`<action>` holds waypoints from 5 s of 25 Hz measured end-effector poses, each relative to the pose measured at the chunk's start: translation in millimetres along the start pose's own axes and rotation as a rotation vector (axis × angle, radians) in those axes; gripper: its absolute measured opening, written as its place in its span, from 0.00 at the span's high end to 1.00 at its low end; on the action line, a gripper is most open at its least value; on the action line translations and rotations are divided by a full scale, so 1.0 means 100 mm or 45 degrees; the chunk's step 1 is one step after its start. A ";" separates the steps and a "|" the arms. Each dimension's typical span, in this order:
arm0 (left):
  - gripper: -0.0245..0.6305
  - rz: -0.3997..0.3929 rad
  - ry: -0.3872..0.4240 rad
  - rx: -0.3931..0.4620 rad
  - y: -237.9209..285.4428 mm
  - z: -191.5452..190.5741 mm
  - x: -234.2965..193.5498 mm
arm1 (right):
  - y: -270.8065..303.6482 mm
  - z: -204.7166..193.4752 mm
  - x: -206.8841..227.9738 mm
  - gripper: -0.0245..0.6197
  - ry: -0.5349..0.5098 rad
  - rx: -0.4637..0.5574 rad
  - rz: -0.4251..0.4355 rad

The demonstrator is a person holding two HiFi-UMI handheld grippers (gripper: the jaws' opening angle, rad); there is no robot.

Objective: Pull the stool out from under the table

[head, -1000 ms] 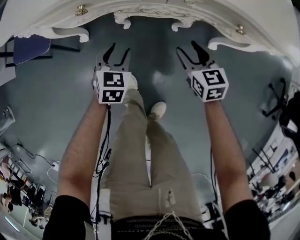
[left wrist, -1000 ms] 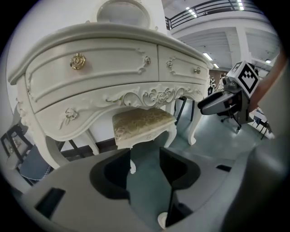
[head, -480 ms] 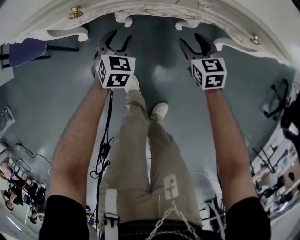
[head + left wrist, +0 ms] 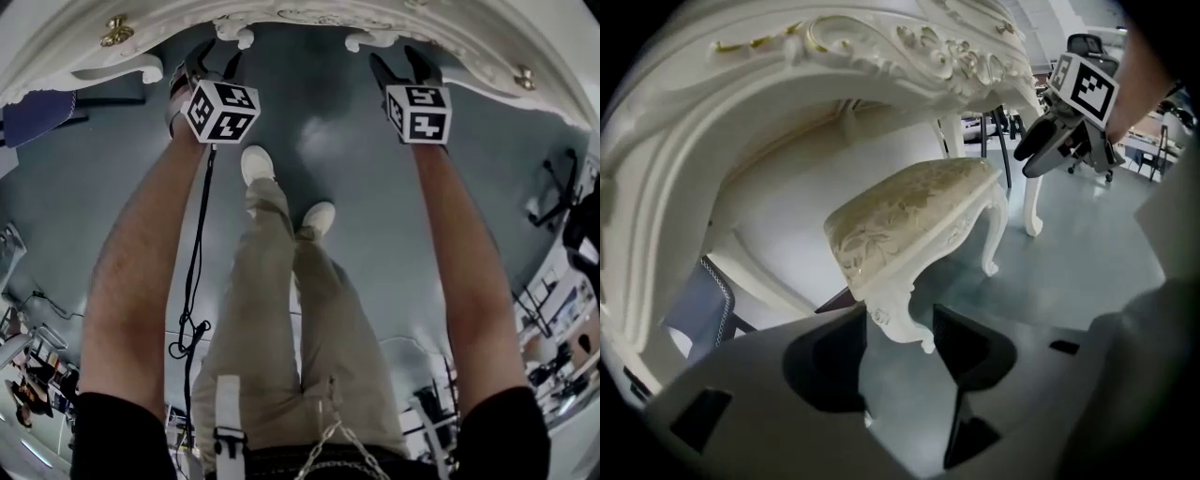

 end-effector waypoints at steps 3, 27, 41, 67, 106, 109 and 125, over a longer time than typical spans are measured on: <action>0.64 -0.010 -0.006 -0.015 0.13 -0.03 -0.06 | 0.14 0.01 0.09 0.56 -0.018 -0.010 -0.024; 0.61 0.010 -0.050 -0.118 0.58 -0.08 -0.53 | 0.32 0.06 -0.20 0.52 -0.113 -0.089 0.043; 0.61 -0.147 -0.024 -0.087 0.12 -0.38 0.00 | 0.24 -0.15 0.03 0.49 -0.079 -0.166 -0.108; 0.55 -0.225 -0.083 -0.186 0.32 -0.20 0.01 | 0.26 -0.42 0.05 0.48 0.048 -0.266 -0.128; 0.57 -0.168 -0.175 -0.421 -1.33 -1.58 1.31 | -1.19 -1.78 -1.12 0.51 -0.025 -0.487 0.116; 0.57 -0.078 -0.228 -0.375 -1.51 -1.59 1.28 | -1.29 -1.73 -1.06 0.51 0.020 -0.495 0.133; 0.96 0.197 -0.733 0.494 -3.78 0.55 0.23 | -3.27 0.48 -0.90 0.96 0.046 0.412 0.092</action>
Point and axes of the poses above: the fingertips, and each gripper's own axes: y forward along the fingers, x to its right, z out of its top, the point moved 2 cm from there along -y, backward along the fingers, and after that the axes turned 2 degrees about y, right-handed, at the moved point
